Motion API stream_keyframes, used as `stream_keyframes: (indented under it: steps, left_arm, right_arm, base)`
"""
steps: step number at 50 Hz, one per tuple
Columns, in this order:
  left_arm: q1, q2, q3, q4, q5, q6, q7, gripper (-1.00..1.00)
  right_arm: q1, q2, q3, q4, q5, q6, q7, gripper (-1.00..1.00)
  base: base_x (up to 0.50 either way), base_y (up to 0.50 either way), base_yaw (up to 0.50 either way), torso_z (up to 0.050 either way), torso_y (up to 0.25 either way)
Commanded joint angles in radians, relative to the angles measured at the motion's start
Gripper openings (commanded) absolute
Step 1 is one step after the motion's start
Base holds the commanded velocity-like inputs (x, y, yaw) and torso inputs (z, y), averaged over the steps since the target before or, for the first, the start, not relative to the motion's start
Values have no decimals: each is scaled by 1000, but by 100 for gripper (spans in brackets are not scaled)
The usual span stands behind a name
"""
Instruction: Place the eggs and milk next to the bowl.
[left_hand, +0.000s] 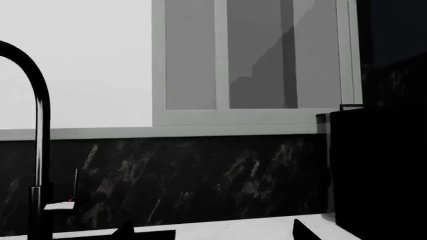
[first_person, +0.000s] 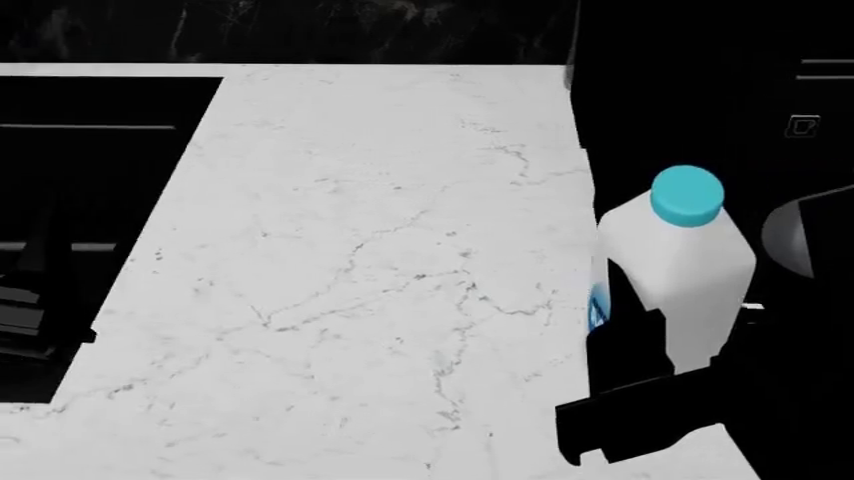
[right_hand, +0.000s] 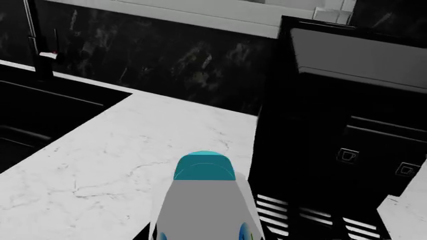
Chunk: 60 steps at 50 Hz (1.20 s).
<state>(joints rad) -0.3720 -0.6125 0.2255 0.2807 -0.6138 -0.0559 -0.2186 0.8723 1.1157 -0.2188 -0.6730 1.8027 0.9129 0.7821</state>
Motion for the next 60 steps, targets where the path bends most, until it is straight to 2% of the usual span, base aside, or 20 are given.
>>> stream_keyframes:
  steps: [1, 60]
  left_arm:
    - [1, 18, -25, 8, 9, -15, 21, 100]
    - [13, 10, -37, 6, 1, -1, 20, 100]
  right_arm:
    - [16, -20, 43, 0, -58, 7, -44, -100]
    - [11, -30, 30, -5, -69, 5, -43, -100]
  base:
    - [1, 500, 0, 0, 0]
    - [1, 500, 0, 1, 1]
